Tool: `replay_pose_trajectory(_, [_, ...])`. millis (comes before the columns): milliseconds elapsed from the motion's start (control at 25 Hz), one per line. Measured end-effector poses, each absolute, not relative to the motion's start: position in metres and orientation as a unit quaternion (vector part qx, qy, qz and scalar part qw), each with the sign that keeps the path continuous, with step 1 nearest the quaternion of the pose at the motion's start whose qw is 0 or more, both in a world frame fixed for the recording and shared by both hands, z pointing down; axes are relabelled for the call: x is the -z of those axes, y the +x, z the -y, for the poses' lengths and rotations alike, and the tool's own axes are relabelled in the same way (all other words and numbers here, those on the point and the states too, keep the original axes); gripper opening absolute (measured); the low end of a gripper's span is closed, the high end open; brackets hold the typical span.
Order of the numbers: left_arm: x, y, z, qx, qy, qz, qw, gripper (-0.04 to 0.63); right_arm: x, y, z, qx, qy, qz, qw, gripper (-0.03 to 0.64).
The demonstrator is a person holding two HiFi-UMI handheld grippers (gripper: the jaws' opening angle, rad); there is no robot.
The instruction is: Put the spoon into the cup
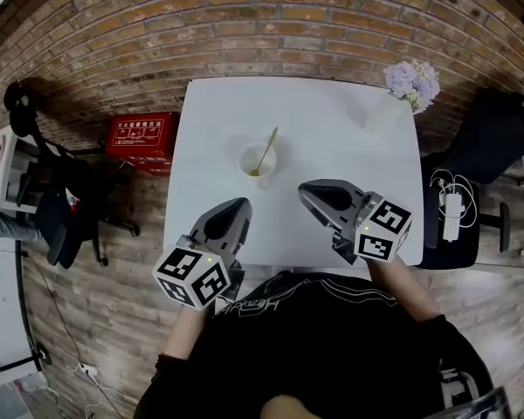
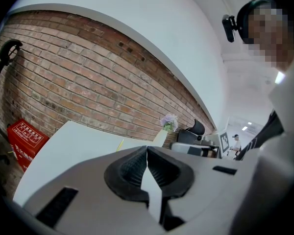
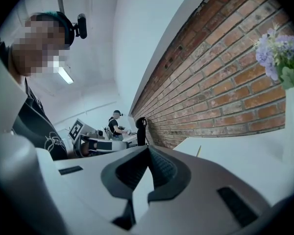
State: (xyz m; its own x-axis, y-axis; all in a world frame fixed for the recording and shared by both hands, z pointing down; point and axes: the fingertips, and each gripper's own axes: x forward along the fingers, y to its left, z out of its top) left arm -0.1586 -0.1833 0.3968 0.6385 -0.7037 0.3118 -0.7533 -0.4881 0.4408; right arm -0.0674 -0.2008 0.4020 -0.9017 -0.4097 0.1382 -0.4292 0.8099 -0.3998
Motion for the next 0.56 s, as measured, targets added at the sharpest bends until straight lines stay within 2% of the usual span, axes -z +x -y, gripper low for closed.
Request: replay_pose_trajectory(560, [-0.409,-0.158,0.19,-0.051,0.863,0.422,0.273,0.006,-0.417,-0.064,0.209,-0.227,0.234,0.945,0.023,-0.003])
